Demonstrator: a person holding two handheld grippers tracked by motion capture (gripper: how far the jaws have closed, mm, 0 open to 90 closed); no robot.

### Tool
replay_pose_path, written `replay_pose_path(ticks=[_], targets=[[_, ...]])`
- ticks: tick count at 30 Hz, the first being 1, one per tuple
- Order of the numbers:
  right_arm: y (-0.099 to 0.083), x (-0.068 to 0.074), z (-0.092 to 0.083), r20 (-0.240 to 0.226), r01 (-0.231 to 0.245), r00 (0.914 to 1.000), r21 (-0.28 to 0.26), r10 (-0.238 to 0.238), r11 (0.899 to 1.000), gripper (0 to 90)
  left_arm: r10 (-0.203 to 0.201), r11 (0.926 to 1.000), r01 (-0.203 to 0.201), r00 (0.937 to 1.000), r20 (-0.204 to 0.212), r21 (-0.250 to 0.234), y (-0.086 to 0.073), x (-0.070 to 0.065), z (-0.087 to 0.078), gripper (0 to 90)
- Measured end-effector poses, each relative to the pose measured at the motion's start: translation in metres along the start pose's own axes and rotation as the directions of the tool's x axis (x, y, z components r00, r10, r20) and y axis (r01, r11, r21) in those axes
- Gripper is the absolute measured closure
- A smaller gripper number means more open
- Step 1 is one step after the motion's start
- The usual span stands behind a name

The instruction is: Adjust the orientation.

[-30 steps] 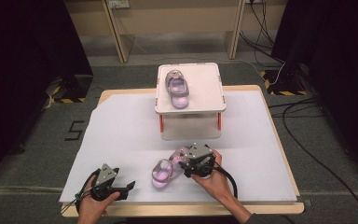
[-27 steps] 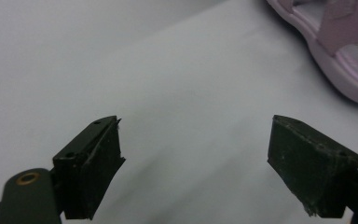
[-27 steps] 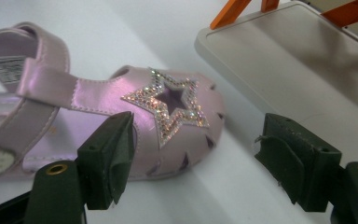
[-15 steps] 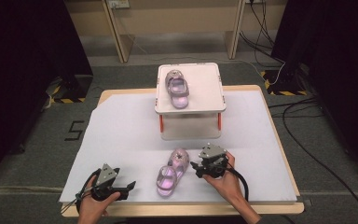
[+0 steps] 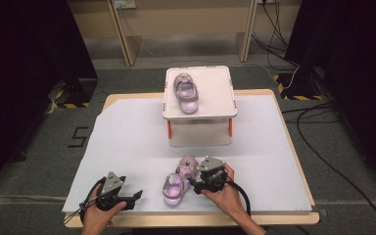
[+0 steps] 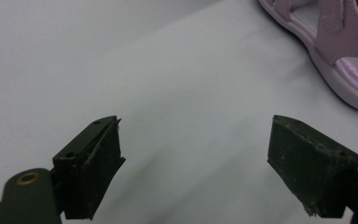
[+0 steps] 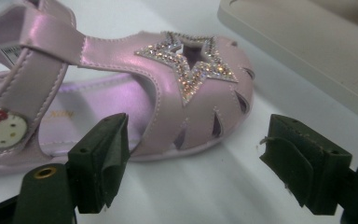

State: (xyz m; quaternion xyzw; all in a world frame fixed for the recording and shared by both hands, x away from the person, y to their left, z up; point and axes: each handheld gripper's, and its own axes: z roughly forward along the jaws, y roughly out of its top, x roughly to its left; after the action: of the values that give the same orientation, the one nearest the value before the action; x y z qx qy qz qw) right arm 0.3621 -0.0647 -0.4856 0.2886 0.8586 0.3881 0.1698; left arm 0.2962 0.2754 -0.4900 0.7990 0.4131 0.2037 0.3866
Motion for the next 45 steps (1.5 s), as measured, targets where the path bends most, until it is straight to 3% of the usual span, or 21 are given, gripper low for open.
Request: replay_pose_path(ticks=[8,12,16,24,32,45], targets=[[0.001,-0.017,-0.003,0.057,0.016,0.9982,-0.013,-0.016,1.0,27.5,0.002,1.0,-0.002,1.0,0.001,0.002,0.0,0.0,0.0,16.7],[-0.001,-0.03,-0.008,0.038,-0.036,0.9986,-0.034,0.037,0.999,26.6,0.004,1.0,-0.004,1.0,0.0,0.004,0.0,0.0,0.0,16.7],[-0.001,-0.032,-0.017,-0.02,-0.087,0.9961,-0.063,0.086,0.994,26.6,0.005,1.0,-0.005,1.0,0.0,0.004,0.0,0.0,0.0,16.7],[0.012,-0.014,-0.035,-0.087,-0.052,0.9953,-0.107,0.043,0.993,28.1,0.003,1.0,-0.003,1.0,-0.001,0.003,0.0,0.0,0.0,16.7],[0.02,0.012,-0.035,-0.162,-0.014,0.9869,-0.115,-0.005,0.993,29.0,0.005,1.0,-0.005,1.0,-0.002,0.007,0.0,-0.001,0.0,16.9],[0.022,0.036,-0.019,-0.163,0.061,0.984,-0.068,-0.071,0.996,29.5,0.006,1.0,-0.006,1.0,-0.001,0.006,0.0,0.0,0.0,16.9]])
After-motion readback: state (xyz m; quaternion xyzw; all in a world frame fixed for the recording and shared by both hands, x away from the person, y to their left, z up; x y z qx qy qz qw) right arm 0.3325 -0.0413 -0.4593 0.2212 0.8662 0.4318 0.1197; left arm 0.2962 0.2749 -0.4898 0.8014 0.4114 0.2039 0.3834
